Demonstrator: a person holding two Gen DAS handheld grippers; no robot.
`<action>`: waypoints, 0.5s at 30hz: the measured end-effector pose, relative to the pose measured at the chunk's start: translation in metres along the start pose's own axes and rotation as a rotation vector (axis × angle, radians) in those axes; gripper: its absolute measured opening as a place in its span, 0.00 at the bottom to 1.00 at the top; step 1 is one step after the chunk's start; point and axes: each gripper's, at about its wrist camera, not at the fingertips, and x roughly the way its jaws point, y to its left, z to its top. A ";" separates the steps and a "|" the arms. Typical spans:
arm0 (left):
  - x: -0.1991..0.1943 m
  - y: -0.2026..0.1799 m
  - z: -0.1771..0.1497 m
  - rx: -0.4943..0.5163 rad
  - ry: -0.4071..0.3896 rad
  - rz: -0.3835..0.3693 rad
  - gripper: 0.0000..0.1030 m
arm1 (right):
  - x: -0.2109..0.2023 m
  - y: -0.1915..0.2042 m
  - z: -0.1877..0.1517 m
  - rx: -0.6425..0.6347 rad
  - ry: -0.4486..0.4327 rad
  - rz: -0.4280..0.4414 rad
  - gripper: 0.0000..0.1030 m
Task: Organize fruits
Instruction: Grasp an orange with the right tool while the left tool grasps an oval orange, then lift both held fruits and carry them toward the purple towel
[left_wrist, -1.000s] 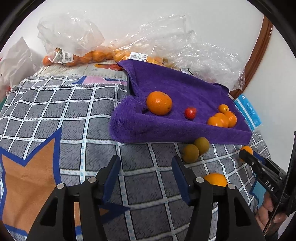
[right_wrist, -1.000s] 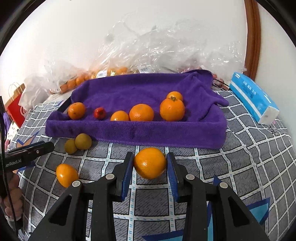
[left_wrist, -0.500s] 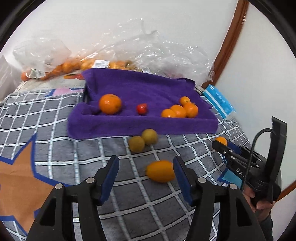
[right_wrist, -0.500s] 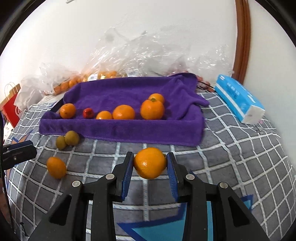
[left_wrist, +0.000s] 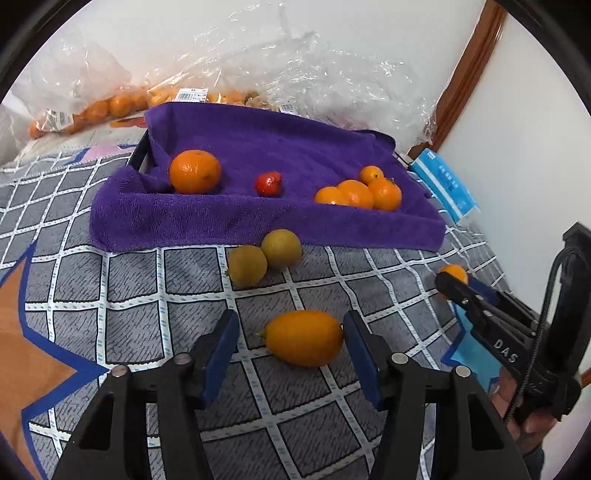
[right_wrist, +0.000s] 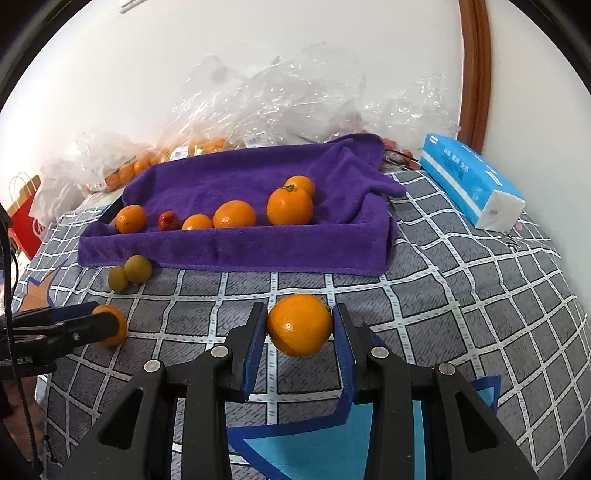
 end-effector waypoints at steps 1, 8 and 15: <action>0.000 -0.001 -0.001 0.008 -0.005 -0.001 0.44 | 0.000 -0.001 0.000 0.002 0.000 0.002 0.35; -0.010 0.002 0.001 -0.006 -0.039 0.009 0.42 | -0.001 -0.008 -0.001 0.039 -0.006 0.017 0.35; -0.027 0.008 0.002 -0.020 -0.067 0.014 0.42 | -0.002 -0.004 -0.001 0.029 -0.009 0.014 0.35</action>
